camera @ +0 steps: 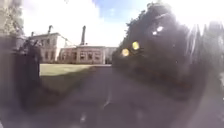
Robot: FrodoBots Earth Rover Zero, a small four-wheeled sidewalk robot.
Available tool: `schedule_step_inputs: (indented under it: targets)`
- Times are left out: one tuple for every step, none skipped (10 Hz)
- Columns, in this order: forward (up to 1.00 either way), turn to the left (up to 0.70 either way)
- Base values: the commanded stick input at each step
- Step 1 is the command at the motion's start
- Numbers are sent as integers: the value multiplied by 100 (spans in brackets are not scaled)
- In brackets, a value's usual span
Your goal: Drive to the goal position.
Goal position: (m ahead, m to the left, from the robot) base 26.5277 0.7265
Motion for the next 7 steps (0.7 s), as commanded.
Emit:
schedule_step_inputs:
  targets:
    - [70,0]
    - [70,0]
    - [74,0]
    - [84,0]
    - [85,0]
    - [85,0]
    - [85,0]
